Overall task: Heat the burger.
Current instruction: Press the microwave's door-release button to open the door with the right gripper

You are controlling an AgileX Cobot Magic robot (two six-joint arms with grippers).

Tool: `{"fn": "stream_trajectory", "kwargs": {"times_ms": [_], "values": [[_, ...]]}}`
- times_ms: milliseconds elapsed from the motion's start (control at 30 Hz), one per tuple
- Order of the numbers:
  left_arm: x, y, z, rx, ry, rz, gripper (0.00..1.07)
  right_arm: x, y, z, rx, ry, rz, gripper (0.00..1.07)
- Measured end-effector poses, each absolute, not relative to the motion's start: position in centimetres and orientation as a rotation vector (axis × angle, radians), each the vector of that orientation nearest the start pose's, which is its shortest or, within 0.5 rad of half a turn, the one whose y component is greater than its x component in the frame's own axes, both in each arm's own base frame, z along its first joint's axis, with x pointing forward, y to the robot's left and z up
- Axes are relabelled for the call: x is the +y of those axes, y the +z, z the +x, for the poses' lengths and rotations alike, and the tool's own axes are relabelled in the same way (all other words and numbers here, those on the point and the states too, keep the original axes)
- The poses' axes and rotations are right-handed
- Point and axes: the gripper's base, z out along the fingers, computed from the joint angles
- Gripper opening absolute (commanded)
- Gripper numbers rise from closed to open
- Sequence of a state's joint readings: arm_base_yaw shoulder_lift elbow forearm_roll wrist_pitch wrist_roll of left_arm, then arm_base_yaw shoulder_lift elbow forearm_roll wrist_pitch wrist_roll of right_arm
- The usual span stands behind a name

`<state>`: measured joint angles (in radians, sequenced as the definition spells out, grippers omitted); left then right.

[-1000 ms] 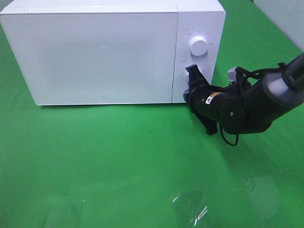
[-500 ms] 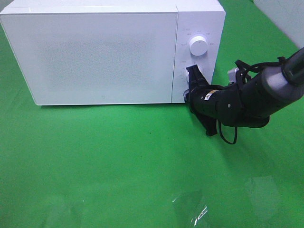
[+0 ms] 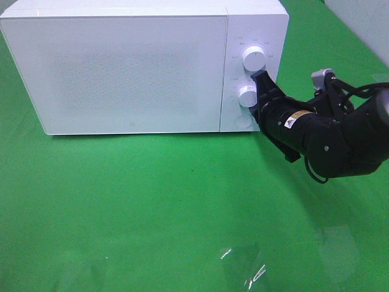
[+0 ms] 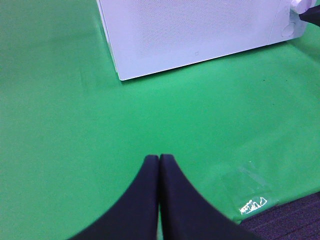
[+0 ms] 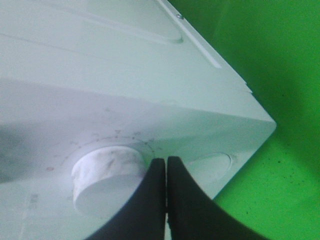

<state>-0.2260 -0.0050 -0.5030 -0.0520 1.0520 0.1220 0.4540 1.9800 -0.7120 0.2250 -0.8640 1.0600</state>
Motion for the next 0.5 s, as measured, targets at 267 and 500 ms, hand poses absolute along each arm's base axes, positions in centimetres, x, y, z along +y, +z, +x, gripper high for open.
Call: {"fn": "stream_trajectory", "kwargs": {"times_ms": [267, 500], "values": [[-0.3, 27.9, -0.6, 1.998, -0.128, 0.354, 0.0, 13.4, 11.3, 30.0, 1.893, 0.944, 0.792, 0.0], [-0.3, 27.9, -0.6, 1.998, -0.128, 0.354, 0.0, 13.6, 11.2, 29.8, 1.899, 0.979, 0.793, 0.0]]}}
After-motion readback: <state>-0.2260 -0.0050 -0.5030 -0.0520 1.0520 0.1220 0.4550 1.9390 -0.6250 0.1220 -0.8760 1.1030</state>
